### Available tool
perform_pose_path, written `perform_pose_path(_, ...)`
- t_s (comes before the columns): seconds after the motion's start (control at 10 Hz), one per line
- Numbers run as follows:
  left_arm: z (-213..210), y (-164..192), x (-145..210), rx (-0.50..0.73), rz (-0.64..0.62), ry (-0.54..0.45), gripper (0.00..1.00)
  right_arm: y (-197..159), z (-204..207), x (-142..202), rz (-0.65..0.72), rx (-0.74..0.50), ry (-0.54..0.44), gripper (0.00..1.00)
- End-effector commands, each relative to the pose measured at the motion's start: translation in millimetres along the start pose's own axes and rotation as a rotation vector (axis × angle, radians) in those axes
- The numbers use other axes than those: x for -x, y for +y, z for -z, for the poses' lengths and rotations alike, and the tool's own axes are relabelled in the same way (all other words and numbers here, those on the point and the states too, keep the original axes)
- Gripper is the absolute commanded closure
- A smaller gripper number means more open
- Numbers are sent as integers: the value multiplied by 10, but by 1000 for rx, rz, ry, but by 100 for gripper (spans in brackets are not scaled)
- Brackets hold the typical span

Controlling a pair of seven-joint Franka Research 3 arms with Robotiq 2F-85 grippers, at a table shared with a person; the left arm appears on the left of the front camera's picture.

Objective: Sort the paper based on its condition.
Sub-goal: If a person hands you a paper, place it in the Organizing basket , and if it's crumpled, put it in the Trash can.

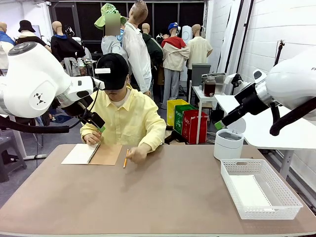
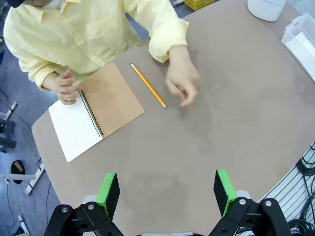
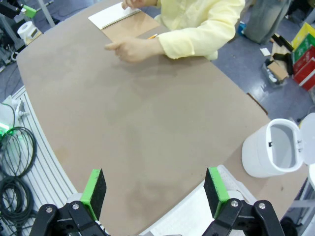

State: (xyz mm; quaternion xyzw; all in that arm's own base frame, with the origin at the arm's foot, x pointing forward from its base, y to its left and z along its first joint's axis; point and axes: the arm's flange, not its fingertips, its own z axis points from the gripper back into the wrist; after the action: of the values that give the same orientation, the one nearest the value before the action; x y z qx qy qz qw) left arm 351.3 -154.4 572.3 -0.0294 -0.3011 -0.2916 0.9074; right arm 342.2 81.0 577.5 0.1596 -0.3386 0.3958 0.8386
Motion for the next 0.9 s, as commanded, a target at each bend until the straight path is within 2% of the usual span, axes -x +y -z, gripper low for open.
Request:
perform_pose_path(0.0,-6,8,1,0,0,-1,0,5,2,2,-1,-4,-2,0)
perform_pose_path(0.8,-6,8,1,0,0,-1,0,5,2,2,-1,-4,-2,0)
